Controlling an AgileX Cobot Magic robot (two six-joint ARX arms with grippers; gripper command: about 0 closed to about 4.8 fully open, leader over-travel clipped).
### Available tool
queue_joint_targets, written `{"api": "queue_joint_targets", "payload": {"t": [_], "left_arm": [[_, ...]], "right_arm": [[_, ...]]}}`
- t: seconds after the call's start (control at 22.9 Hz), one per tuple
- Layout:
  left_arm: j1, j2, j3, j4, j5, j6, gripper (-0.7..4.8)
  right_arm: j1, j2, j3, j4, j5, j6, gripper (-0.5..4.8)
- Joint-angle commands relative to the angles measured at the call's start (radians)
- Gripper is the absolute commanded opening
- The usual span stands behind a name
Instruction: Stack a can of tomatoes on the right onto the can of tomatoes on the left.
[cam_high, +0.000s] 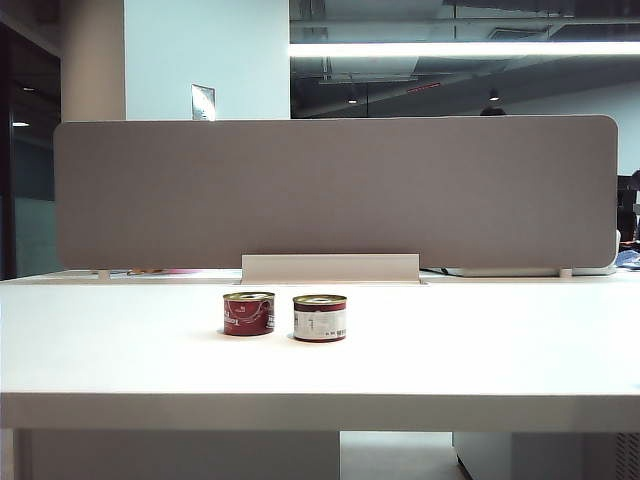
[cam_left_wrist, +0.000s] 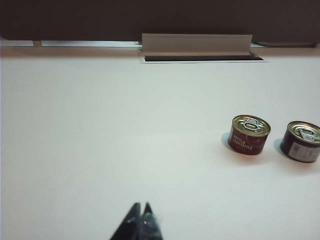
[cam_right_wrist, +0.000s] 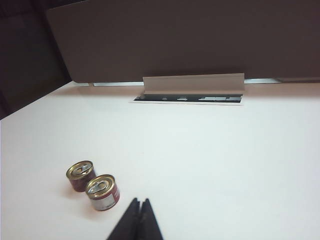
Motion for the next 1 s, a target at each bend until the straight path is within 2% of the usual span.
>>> {"api": "queue_joint_targets", "payload": {"t": [0.04, 0.26, 0.61, 0.7, 0.74, 0.78, 0.87, 0.96, 1.0], "left_arm": [[0.001, 0.0, 0.003, 0.008, 0.005, 0.003, -0.06], [0.001, 0.0, 0.003, 0.008, 0.005, 0.003, -0.06], [0.001, 0.0, 0.003, 0.008, 0.005, 0.003, -0.06], [0.001, 0.0, 0.003, 0.006, 0.005, 0.003, -0.06], [0.001, 0.0, 0.003, 0.006, 0.004, 0.003, -0.06], [0.001, 0.0, 0.003, 0.006, 0.005, 0.003, -0.06], [0.001, 0.0, 0.003, 0.006, 0.004, 0.003, -0.06], [0.001, 0.0, 0.003, 0.006, 0.004, 0.003, -0.06], [0.001, 0.0, 0.003, 0.006, 0.004, 0.003, -0.06]], "right_arm": [[0.002, 0.183, 0.072, 0.135, -0.003, -0.027, -0.05], [0.079, 0.454, 0.188, 0.177, -0.002, -0.063, -0.05], [0.274, 0.863, 0.312, 0.279, 0.006, -0.149, 0.03], [0.307, 0.954, 0.343, 0.284, 0.009, -0.164, 0.42], [0.337, 1.021, 0.375, 0.284, 0.01, -0.167, 0.95], [0.344, 1.041, 0.386, 0.284, 0.01, -0.172, 1.09], [0.38, 1.129, 0.439, 0.283, 0.019, -0.204, 1.86], [0.41, 1.201, 0.492, 0.283, 0.052, -0.211, 3.14], [0.423, 1.239, 0.521, 0.282, 0.058, -0.211, 4.04]]}}
